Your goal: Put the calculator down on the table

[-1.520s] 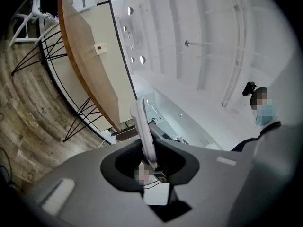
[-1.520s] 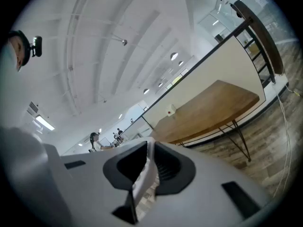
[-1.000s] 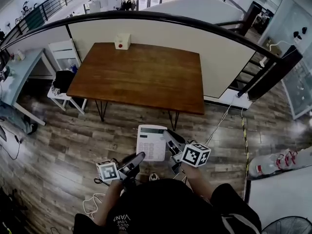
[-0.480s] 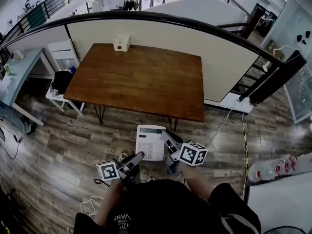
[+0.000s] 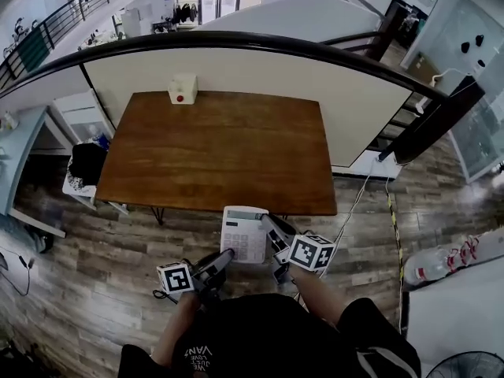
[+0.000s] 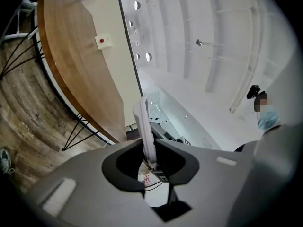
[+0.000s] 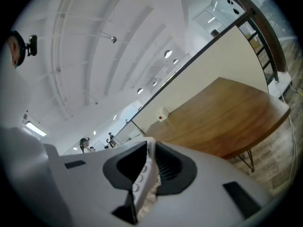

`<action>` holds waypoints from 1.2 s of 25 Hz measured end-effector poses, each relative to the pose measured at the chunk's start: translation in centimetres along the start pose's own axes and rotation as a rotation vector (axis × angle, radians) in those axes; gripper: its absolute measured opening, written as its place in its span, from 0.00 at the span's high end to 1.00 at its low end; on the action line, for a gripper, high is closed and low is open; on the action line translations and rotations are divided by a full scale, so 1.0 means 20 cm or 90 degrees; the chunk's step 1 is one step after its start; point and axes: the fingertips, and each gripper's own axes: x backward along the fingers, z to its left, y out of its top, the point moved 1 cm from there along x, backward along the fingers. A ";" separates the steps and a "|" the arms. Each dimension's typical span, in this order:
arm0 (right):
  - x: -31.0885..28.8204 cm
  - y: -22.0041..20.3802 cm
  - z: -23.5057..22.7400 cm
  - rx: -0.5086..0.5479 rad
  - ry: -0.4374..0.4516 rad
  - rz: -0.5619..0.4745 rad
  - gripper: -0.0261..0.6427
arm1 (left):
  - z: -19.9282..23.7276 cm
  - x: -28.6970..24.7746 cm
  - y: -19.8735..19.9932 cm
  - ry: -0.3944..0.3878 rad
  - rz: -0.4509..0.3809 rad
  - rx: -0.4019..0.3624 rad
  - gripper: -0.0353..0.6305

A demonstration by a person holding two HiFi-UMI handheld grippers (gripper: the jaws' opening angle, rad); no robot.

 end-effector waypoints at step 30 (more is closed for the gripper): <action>-0.93 0.40 -0.14 0.010 -0.075 -0.029 0.87 | 0.42 -0.21 0.99 -0.031 0.090 0.002 0.82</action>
